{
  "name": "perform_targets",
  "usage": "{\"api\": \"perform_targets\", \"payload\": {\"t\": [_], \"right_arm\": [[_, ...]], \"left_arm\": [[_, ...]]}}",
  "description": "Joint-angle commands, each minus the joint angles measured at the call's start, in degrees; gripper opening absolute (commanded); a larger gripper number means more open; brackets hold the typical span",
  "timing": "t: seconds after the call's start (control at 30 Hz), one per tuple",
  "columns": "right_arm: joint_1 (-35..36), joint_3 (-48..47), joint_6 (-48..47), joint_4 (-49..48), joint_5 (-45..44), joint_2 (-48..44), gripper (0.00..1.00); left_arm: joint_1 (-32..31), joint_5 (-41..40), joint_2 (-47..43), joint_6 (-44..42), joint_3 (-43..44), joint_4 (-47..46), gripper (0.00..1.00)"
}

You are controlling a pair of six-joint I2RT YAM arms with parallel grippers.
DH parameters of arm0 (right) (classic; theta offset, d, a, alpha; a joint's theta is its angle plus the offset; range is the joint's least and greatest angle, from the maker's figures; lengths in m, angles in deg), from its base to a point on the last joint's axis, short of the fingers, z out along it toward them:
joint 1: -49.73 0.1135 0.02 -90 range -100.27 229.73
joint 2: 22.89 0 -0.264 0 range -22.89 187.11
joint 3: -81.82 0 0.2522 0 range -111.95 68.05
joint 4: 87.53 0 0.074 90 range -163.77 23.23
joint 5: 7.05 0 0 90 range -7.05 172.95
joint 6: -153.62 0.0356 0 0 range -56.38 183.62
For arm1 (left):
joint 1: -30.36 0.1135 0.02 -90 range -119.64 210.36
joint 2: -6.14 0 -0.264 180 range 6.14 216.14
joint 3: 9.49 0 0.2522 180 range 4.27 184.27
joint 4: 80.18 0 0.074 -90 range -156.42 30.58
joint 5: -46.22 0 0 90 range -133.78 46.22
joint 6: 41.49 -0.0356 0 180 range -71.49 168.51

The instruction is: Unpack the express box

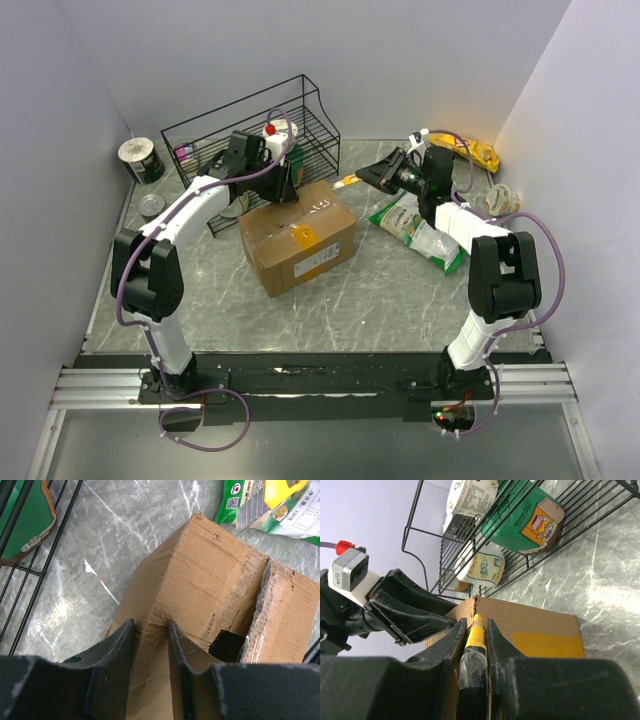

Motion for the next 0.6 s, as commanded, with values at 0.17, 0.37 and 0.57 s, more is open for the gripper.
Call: {"api": "perform_targets", "payload": {"t": [0.17,0.37,0.57], "right_arm": [[0.53,0.72,-1.10,-0.90,0.49,-2.10,0.00],[0.53,2.82,-0.75,0.59,0.67,-4.38,0.00],[0.45,5.02,-1.80,3.83,0.76,-7.10,0.00]], "left_arm": [[-1.33,-2.53,3.28,0.23,0.55,4.13,0.01],[-1.33,-4.38,3.72,0.67,0.90,3.95,0.01],[-1.33,-6.84,4.25,1.20,0.99,3.69,0.01]]}}
